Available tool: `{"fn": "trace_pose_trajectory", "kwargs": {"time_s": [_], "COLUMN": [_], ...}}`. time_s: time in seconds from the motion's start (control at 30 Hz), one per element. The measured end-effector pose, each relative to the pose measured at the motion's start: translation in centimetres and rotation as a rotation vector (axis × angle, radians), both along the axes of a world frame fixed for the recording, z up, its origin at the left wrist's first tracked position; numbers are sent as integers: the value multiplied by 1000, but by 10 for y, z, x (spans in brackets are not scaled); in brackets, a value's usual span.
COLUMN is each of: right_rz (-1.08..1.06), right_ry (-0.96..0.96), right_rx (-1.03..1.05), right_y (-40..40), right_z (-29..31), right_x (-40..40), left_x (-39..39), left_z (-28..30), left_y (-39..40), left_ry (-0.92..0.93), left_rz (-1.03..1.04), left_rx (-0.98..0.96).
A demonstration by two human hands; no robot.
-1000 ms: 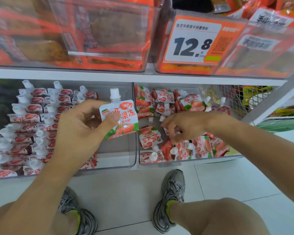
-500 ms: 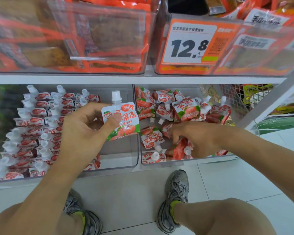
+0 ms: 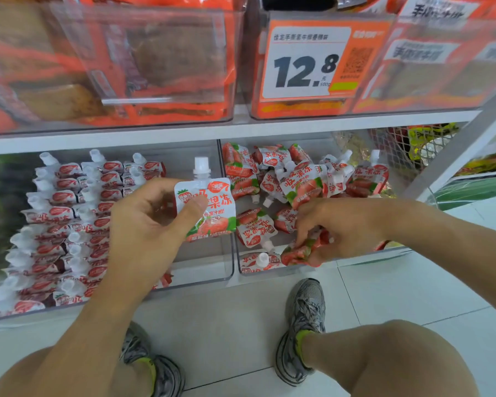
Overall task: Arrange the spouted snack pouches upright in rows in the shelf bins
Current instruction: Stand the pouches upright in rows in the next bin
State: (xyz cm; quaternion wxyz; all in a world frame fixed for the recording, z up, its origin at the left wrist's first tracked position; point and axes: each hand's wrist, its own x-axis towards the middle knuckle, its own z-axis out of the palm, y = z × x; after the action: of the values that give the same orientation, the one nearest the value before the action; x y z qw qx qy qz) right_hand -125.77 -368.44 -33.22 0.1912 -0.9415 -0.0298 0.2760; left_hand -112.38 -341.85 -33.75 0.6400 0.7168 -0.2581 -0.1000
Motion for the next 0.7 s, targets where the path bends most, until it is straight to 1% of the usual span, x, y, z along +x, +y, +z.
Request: {"fn": "trace_pose_trajectory", "kwargs": {"time_s": [0.07,0.2,0.27,0.33,0.37,0.4,0.43,0.5,0.53,0.57,0.63,0.7], "right_rz": [-56,-128,-245,-392,-458,-508,-540,-550,-514,-456,-313,-218], "right_ry": [7,-65,-83,-131,-177,-251,-344,-526,-584,-595,-459,-316], "right_rx": [71,198,283,446,501,492,417,163,30,-84,-221,-254], "right_y": [-3,-5,-8,-5,-2,1,7,24,34,44,56,54], "right_z": [-2,-8,-7,0,6,11,14,11,4,-7,-35,-47], "right_x": [-4,-10,-12,-12,-9,-4,4,26,36,43,51,52], "left_x": [-1,1,0,-1,-2,-2,-2,-1,0,0,0,1], "left_z": [0,-1,-1,-1,-1,-1,-1,0,0,0,1,0], "left_y": [-1,-1,-2,-3,-3,-3,-3,-3,-4,-4,-4,-2], "left_ry": [-10,2,8,23,20,13,6,6,10,16,31,35], "left_rz": [0,-7,-22,-30,-31,-31,-31,-28,-29,-27,-22,-21], "left_rx": [6,24,24,10,9,14,21,25,22,17,1,-5]}}
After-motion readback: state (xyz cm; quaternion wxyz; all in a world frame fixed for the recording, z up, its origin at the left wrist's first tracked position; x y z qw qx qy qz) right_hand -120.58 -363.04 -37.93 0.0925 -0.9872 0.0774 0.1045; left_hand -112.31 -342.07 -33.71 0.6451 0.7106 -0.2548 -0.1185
